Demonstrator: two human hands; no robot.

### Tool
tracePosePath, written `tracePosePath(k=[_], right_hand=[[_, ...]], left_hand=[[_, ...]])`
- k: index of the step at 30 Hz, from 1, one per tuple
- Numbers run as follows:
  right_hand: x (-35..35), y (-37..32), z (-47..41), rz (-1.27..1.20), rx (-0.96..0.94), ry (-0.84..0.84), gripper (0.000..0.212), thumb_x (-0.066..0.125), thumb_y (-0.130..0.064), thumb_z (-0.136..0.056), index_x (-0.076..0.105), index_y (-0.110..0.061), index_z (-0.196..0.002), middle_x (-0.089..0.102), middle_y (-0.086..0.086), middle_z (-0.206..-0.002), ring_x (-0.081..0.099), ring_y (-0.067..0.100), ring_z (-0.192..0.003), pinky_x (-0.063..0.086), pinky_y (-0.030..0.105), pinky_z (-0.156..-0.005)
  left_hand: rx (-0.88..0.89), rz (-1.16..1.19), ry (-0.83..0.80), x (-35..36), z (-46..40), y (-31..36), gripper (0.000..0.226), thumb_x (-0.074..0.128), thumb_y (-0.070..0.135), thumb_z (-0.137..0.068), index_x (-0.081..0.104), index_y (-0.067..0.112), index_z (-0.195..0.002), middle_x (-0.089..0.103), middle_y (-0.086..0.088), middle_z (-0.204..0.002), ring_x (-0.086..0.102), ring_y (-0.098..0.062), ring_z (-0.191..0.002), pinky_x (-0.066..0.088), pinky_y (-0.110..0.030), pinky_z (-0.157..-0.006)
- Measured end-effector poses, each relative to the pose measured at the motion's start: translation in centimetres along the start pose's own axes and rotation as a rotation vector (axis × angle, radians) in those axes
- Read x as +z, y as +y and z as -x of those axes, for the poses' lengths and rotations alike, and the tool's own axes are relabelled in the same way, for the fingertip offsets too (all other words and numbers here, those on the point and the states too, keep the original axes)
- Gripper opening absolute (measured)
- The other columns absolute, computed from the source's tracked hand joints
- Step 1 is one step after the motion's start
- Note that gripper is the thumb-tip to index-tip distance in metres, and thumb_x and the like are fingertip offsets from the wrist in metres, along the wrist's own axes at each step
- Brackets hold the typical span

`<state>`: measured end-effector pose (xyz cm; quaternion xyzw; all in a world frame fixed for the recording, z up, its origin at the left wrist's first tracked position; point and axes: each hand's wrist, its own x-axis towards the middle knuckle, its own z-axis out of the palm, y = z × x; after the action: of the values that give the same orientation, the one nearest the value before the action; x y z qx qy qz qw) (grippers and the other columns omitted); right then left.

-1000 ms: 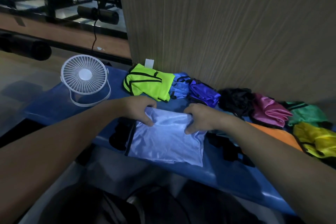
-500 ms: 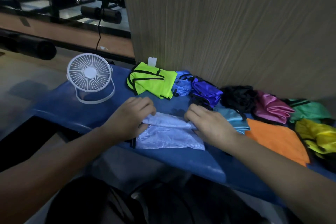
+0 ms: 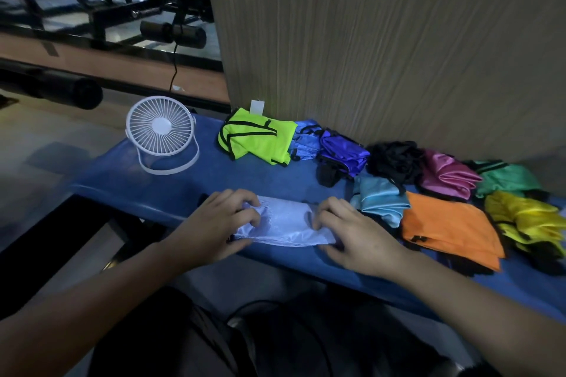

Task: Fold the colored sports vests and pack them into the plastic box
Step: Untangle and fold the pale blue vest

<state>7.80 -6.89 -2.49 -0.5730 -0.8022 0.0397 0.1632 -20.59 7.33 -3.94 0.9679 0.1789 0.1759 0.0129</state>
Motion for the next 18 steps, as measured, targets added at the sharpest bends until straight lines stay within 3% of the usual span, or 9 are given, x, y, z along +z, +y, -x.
tracePosePath(k=[6, 8, 11, 13, 16, 18], right_hand=[[1.2, 0.0, 0.6, -0.241, 0.152, 0.035, 0.030, 0.058, -0.054, -0.088, 0.062, -0.027, -0.100, 0.046, -0.011, -0.109, 0.045, 0.008, -0.102, 0.035, 0.017, -0.094], [1.6, -0.1, 0.6, -0.261, 0.185, 0.048, 0.024, 0.060, -0.048, -0.090, 0.063, -0.026, -0.099, 0.047, -0.011, -0.109, 0.046, 0.008, -0.103, 0.036, 0.019, -0.095], [2.5, -0.4, 0.4, -0.242, 0.220, 0.096, 0.010, 0.071, -0.030, -0.090, 0.063, -0.025, -0.095, 0.048, -0.012, -0.106, 0.046, 0.010, -0.100, 0.039, 0.025, -0.093], [2.6, -0.9, 0.4, -0.188, 0.251, 0.136, 0.014, 0.076, -0.025, -0.086, 0.063, -0.024, -0.092, 0.048, -0.010, -0.103, 0.046, 0.012, -0.097, 0.041, 0.027, -0.089], [2.5, -2.0, 0.5, 0.162, 0.241, 0.257, 0.019, 0.082, -0.025, -0.077, 0.066, -0.020, -0.084, 0.052, -0.001, -0.094, 0.050, 0.022, -0.084, 0.046, 0.035, -0.072], [2.8, -2.9, 0.4, 0.343, 0.291, 0.264, 0.021, 0.085, -0.023, -0.071, 0.064, -0.019, -0.074, 0.057, 0.001, -0.077, 0.057, 0.026, -0.066, 0.045, 0.034, -0.054]], left_hand=[[-0.007, 0.078, -0.023, -0.2, 0.1, 0.7, 0.017, 0.061, 0.048, -0.090, 0.063, 0.031, -0.093, 0.049, 0.010, -0.117, 0.048, -0.009, -0.091, 0.039, -0.025, -0.082], [-0.093, 0.180, -0.002, -0.3, -0.1, 0.9, 0.014, 0.056, 0.044, -0.094, 0.063, 0.033, -0.089, 0.048, 0.018, -0.115, 0.051, -0.002, -0.090, 0.043, -0.024, -0.077], [-0.186, 0.203, 0.033, -0.1, -0.8, 0.6, 0.004, 0.061, 0.036, -0.094, 0.062, 0.035, -0.098, 0.051, 0.019, -0.109, 0.053, 0.002, -0.083, 0.049, -0.030, -0.070], [-0.137, 0.109, 0.051, 0.1, -1.6, 0.1, 0.014, 0.063, 0.035, -0.089, 0.066, 0.032, -0.102, 0.055, 0.013, -0.106, 0.053, -0.006, -0.084, 0.049, -0.033, -0.071], [-0.027, 0.002, 0.000, 0.3, -2.3, -0.8, 0.016, 0.062, 0.037, -0.085, 0.068, 0.029, -0.098, 0.060, 0.003, -0.119, 0.059, -0.018, -0.102, 0.048, -0.035, -0.083], [-0.067, 0.040, -0.038, 0.1, -2.5, -0.6, 0.018, 0.059, 0.039, -0.084, 0.066, 0.032, -0.100, 0.059, 0.009, -0.117, 0.060, -0.013, -0.086, 0.046, -0.029, -0.076]])
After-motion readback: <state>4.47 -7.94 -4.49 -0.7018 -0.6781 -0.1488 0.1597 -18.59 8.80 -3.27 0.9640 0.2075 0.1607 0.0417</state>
